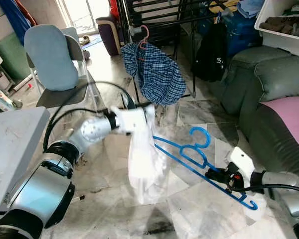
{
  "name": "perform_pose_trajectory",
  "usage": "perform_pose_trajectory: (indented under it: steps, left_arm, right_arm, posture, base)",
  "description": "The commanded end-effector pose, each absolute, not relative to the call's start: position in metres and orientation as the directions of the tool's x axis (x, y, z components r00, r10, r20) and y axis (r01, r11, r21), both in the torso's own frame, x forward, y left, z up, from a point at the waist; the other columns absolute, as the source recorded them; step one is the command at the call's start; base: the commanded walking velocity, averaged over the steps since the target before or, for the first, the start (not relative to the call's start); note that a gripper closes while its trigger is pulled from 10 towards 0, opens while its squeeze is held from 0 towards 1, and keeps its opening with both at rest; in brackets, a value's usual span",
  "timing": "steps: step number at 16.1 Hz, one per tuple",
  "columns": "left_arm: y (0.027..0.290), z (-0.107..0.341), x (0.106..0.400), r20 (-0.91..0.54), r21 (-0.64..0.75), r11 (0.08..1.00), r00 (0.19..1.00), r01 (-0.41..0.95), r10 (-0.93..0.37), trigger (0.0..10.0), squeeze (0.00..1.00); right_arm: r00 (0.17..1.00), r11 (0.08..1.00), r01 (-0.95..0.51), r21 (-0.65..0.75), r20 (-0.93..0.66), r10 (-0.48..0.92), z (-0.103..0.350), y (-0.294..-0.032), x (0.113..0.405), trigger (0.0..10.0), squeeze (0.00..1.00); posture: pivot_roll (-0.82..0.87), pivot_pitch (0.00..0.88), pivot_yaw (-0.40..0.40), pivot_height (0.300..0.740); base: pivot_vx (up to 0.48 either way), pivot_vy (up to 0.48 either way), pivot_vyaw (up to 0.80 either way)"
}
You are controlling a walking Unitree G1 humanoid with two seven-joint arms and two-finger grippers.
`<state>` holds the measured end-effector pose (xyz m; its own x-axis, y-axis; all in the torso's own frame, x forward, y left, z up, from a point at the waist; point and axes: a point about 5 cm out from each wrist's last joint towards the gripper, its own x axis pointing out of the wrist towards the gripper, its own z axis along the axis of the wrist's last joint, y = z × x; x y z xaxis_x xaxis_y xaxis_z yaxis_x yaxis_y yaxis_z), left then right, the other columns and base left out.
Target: Hang hanger
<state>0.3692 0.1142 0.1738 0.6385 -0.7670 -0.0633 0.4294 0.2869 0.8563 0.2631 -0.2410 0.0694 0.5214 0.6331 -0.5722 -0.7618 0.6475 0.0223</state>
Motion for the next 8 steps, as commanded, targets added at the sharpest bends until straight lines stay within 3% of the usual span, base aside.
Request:
perform_pose_trajectory:
  steps: [1,2,5,8]
  left_arm:
    - [0.118,0.194,0.374,0.017,0.848,0.354,0.649,0.393,-0.761,10.0,0.00]
    - [0.127,0.199,0.376,0.080,0.796,0.458,0.682,0.396,-0.727,10.0,0.00]
    - [0.136,0.192,0.373,0.105,0.744,0.525,0.704,0.414,-0.703,10.0,0.00]
    - [0.130,0.192,0.367,0.151,0.710,0.549,0.666,0.441,-0.730,10.0,0.00]
  right_arm:
    - [0.536,0.669,-0.743,0.017,-0.582,0.611,0.064,-0.242,0.263,10.0,0.00]
    - [0.640,0.798,-0.602,-0.006,-0.601,0.479,0.052,-0.255,0.270,10.0,0.00]
    - [0.740,0.904,-0.426,0.024,-0.566,0.364,0.057,-0.265,0.286,10.0,0.00]
    - [0.798,0.958,-0.283,0.054,-0.540,0.267,0.059,-0.274,0.296,10.0,0.00]
  posture:
    - [-0.18,0.000,0.129,0.740]
    - [-0.17,0.000,0.125,0.740]
    - [-0.18,0.000,0.115,0.740]
    - [-0.17,0.000,0.098,0.740]
  base:
    - [0.000,0.000,0.00]
    - [0.000,0.000,0.00]
    - [0.000,0.000,0.00]
    - [0.000,0.000,0.00]
